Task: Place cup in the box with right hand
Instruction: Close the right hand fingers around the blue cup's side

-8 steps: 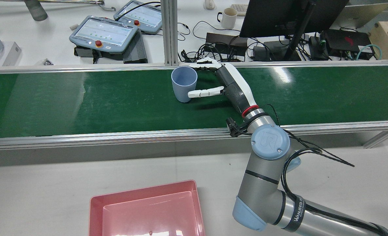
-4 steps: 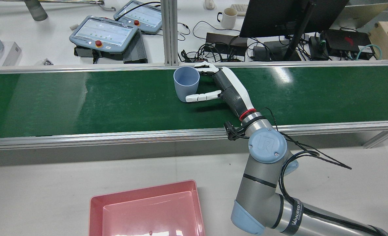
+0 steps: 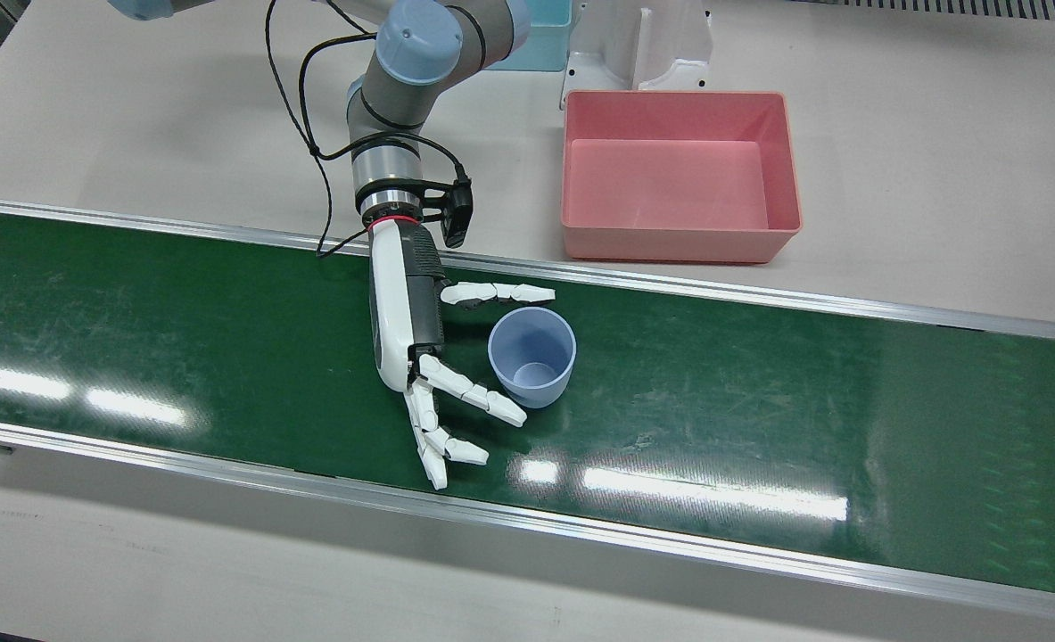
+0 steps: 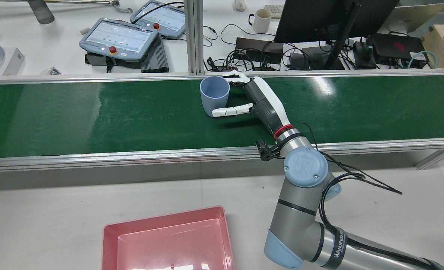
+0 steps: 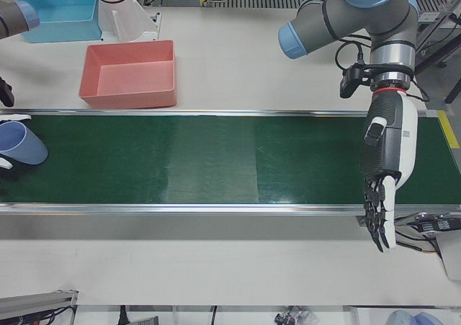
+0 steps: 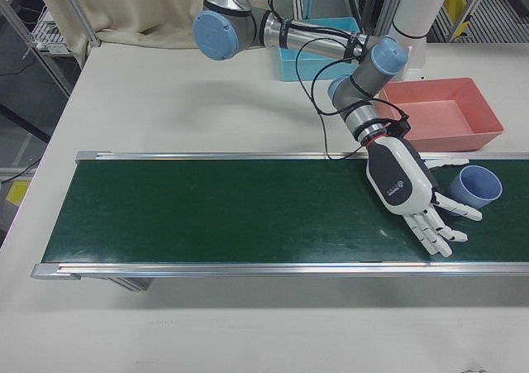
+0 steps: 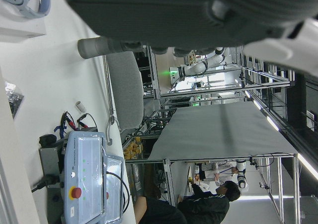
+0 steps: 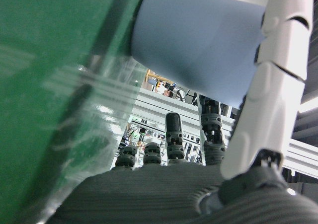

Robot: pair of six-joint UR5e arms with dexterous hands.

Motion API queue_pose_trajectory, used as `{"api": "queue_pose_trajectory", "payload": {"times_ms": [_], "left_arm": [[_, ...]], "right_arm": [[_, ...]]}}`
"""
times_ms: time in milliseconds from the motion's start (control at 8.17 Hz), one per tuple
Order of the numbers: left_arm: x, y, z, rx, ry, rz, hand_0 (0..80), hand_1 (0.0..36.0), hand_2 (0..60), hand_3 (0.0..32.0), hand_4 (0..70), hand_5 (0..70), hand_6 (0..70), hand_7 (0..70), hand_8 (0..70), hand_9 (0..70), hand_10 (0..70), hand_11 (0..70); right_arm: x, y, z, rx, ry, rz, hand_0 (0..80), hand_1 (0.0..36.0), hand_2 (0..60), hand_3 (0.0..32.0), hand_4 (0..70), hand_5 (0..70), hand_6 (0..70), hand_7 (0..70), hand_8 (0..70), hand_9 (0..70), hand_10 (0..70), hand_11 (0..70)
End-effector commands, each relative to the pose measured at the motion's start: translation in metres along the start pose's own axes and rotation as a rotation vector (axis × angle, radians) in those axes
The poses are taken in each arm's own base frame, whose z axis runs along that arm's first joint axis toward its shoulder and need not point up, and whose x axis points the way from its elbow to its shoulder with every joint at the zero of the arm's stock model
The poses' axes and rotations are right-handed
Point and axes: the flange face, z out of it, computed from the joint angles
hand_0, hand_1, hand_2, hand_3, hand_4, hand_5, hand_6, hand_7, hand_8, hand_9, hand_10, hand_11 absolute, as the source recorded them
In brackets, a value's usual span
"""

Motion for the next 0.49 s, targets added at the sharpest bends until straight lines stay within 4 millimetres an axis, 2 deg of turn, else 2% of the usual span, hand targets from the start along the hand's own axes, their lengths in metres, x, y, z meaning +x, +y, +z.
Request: {"api": "queue_pose_trajectory", "payload": {"times_ms": [0,367], "left_arm": [[0.0000,0.0000,0.0000,0.000,0.000,0.000,0.0,0.0,0.0,0.0,0.0,0.0,0.0,0.0,0.0,0.0,0.0,0.0],[0.0002,0.0001,0.0001,-0.001,0.002,0.000,0.0,0.0,0.0,0.0,0.0,0.0,0.0,0.0,0.0,0.0,0.0,0.0]], "right_arm": [[-0.0008,-0.0001,-0.0003,0.002,-0.005,0.001,52.3,16.0,10.2,0.4,25.5,5.3,7.2,34.6,2.7,10.3,4.4,8.1],[-0.0011,0.0008,0.0001,0.002,-0.007,0.002,52.2,16.2,11.0,0.0,25.4,5.3,7.4,34.8,2.8,10.4,4.9,8.8]]}}
